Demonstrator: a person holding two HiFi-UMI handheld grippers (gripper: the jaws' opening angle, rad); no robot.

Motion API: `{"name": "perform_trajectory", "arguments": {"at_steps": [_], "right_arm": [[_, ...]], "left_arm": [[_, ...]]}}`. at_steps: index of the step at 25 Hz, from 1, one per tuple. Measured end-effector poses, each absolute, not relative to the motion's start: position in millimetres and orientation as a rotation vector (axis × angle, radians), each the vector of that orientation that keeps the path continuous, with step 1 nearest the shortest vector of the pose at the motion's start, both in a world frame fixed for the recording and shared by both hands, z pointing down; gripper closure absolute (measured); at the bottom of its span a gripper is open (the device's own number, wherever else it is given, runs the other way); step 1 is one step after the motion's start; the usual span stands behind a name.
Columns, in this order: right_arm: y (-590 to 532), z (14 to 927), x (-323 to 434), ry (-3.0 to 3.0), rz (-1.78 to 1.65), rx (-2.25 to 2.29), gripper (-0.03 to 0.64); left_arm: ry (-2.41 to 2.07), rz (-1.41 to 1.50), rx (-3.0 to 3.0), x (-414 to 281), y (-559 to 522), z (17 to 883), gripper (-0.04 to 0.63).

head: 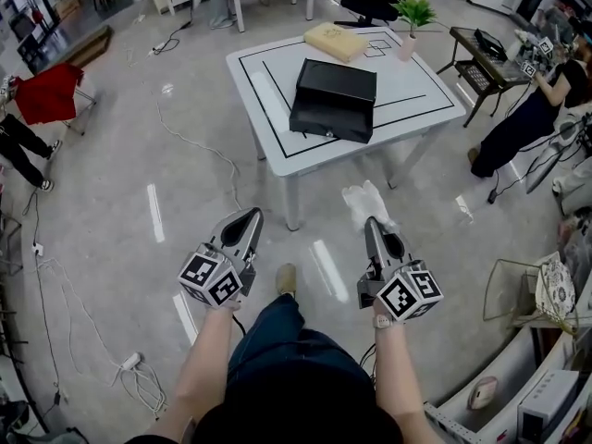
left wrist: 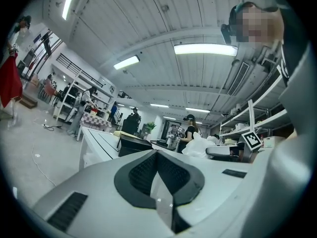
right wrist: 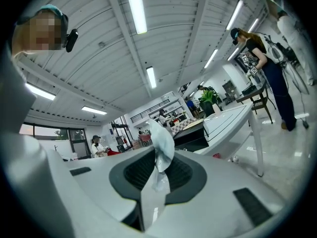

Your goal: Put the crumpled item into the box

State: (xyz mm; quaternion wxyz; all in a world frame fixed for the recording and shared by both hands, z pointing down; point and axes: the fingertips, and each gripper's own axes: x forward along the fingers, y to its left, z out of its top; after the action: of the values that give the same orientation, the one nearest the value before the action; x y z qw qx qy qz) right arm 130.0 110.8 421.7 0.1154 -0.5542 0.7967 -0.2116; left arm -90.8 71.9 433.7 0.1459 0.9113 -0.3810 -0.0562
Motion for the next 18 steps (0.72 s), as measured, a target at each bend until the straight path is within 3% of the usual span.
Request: {"name": "perform_trajectory", "arguments": {"at_steps": [18], "right_arm": [[17.6, 427.7, 156.8, 2.29, -0.654, -1.695, 0.562]], "left_arm": [[-1.021, -0.145, 2.627, -58.6, -37.3, 440.1, 0.595]]}}
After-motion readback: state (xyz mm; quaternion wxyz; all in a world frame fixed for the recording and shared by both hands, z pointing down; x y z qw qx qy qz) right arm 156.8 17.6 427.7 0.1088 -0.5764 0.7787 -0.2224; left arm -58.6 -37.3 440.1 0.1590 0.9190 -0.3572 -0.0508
